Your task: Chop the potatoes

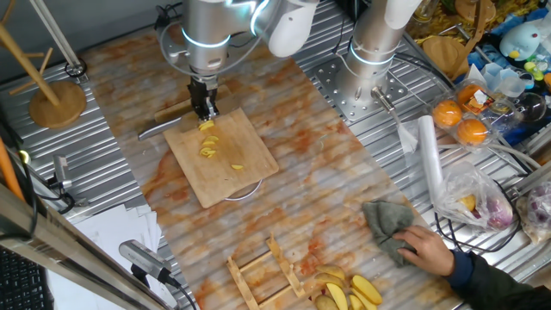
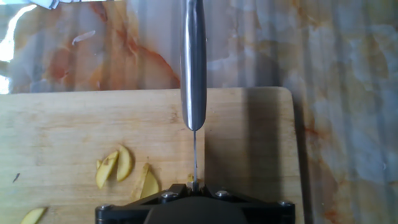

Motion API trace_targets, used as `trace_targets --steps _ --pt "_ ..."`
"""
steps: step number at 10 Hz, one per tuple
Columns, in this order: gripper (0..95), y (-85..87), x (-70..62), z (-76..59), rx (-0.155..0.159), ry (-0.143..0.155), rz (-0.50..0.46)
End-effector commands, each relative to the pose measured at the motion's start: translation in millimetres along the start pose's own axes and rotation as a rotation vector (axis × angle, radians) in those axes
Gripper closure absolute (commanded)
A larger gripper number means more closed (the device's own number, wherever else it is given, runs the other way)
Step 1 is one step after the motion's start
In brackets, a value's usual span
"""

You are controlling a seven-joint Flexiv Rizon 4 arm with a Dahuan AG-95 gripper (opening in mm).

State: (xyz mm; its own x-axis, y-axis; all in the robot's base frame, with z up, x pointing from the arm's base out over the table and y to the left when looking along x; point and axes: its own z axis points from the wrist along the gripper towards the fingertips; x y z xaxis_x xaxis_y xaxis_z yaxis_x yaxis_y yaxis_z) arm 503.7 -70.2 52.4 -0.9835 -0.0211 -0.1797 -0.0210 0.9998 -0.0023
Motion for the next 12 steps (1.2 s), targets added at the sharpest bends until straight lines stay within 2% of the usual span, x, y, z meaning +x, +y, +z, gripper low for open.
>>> trace_targets --steps 1,4,6,7,9,10,12 --pt "95.0 1.3 2.6 53.2 0.009 -0.012 -0.003" --pt "95.0 2.2 2.4 60.5 0.04 -0.014 -0.017" --pt "95.0 2.1 1.9 60.1 0.035 -0.008 -0.017" --pt "95.0 -0.4 -0.7 41.4 0.002 0.007 -0.018" --pt "95.0 -0.2 -4.3 14.1 -0.045 0.016 -0.008" --pt "95.0 0.5 -4.6 9.3 -0.03 0.015 -0.022" --pt "95.0 2.3 -4.4 11.7 -0.037 0.002 -0.025"
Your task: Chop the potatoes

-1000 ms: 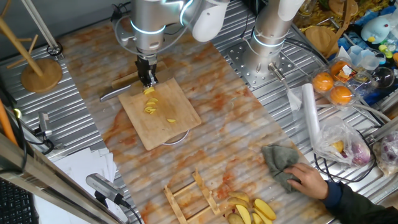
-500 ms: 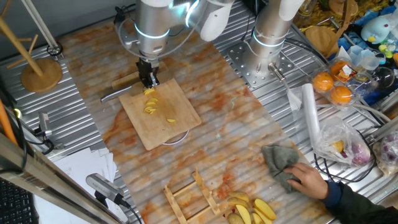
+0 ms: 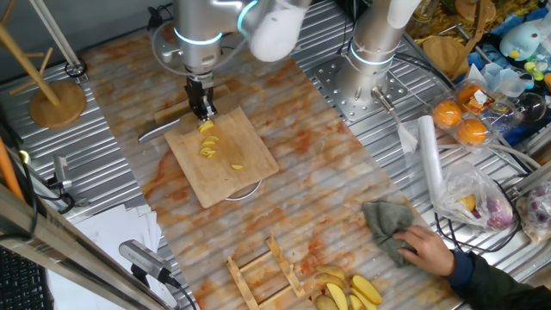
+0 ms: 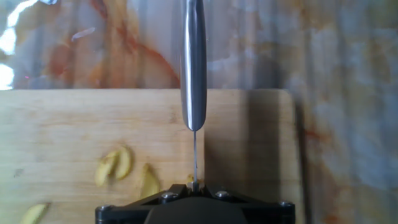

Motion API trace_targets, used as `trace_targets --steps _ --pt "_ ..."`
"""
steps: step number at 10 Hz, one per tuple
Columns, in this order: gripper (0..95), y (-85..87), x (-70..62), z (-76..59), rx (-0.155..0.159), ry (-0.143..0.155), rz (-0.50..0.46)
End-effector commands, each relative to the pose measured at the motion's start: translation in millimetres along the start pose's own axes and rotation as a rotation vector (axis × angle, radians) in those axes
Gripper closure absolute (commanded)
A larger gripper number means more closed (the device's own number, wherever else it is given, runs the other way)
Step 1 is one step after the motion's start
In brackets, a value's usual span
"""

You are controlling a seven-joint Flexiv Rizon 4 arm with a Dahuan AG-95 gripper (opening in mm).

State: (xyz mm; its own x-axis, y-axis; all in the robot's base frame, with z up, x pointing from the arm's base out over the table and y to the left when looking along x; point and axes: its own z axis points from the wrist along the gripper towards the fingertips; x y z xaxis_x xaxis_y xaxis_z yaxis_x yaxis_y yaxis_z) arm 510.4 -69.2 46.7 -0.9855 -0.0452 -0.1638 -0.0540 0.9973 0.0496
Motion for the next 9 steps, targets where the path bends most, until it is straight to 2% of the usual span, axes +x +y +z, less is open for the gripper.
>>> trace_targets --steps 1,2,3,5,6,8,9 --pt "95.0 2.1 1.0 -0.1 0.004 -0.012 0.002" --pt "95.0 3.4 1.1 -9.2 0.0 0.003 0.0" --pt "95.0 3.7 1.1 -10.2 0.012 0.003 -0.005" --pt "95.0 3.2 1.6 0.4 0.011 -0.008 -0.003" --pt "95.0 3.3 2.1 0.5 0.012 -0.009 -0.005" --pt "95.0 3.7 2.2 -3.1 0.012 -0.007 -0.004" --pt "95.0 4.0 2.3 -9.3 0.0 0.003 0.002"
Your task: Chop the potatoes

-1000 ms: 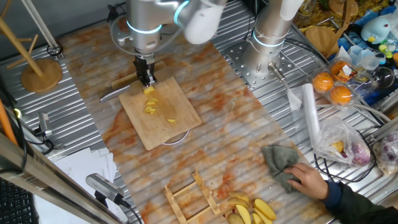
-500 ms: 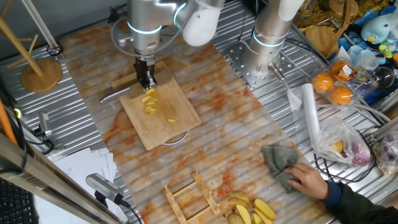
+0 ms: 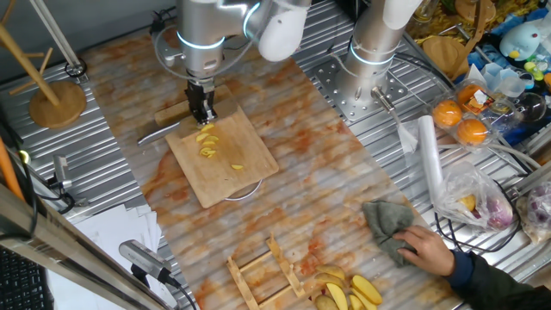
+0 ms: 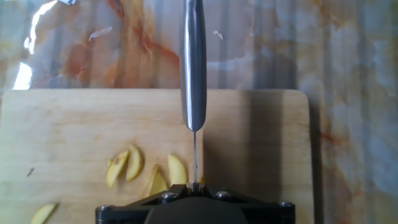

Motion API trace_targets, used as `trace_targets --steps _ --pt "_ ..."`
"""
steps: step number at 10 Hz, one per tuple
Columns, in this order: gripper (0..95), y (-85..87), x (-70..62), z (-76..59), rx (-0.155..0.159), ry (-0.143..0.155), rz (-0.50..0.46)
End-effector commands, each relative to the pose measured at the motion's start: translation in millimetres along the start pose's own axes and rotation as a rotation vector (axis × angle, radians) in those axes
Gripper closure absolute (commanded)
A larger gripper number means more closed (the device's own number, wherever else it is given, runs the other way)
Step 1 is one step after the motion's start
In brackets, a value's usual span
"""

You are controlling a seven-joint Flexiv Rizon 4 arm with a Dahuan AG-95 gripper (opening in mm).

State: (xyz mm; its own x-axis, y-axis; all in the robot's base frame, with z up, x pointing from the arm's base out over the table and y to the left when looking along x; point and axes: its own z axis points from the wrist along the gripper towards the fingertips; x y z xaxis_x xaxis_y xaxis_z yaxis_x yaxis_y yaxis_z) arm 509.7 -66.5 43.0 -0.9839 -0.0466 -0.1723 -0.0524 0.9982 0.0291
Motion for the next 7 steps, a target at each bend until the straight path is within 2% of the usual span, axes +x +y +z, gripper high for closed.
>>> trace_targets --steps 1,4,7 --pt "95.0 1.1 1.1 -16.1 -0.005 0.014 0.0" --pt "95.0 0.1 1.3 -16.3 -0.006 0.012 0.007" --pt "95.0 -5.2 3.8 -22.7 -0.006 0.006 0.003"
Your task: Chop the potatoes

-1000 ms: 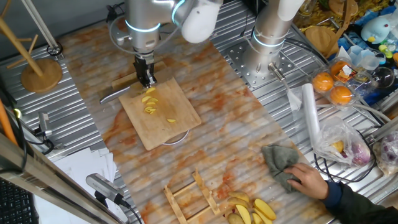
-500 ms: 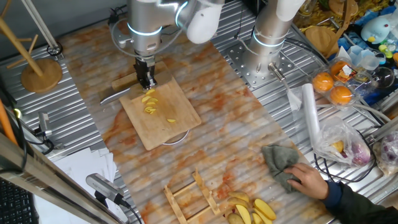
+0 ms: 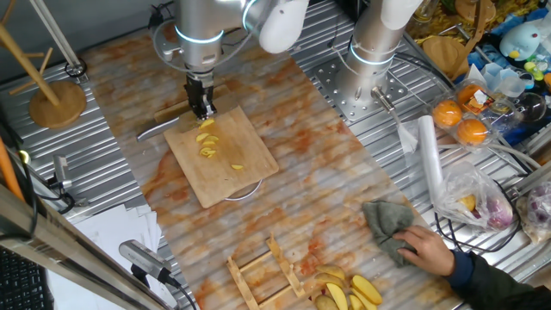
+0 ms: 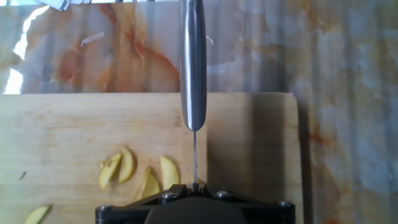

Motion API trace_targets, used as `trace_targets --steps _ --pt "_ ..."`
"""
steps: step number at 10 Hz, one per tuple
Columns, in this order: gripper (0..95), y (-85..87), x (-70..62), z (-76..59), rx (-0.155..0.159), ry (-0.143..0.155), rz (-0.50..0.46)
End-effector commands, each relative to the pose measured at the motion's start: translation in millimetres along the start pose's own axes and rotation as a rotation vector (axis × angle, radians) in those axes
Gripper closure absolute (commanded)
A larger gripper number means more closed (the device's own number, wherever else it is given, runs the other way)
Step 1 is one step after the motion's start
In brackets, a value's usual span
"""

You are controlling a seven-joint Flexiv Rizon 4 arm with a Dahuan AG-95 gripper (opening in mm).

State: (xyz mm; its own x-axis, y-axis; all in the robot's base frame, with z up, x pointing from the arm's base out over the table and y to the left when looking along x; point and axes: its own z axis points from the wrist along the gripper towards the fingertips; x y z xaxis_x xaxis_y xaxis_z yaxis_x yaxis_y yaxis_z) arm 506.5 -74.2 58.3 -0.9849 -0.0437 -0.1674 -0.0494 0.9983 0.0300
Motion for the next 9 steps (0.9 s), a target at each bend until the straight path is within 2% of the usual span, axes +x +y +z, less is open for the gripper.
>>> trace_targets --steps 1,9 --pt "95.0 1.6 3.2 -7.2 -0.006 0.0 0.0" --pt "95.0 -0.7 2.4 -9.1 0.015 -0.006 0.022"
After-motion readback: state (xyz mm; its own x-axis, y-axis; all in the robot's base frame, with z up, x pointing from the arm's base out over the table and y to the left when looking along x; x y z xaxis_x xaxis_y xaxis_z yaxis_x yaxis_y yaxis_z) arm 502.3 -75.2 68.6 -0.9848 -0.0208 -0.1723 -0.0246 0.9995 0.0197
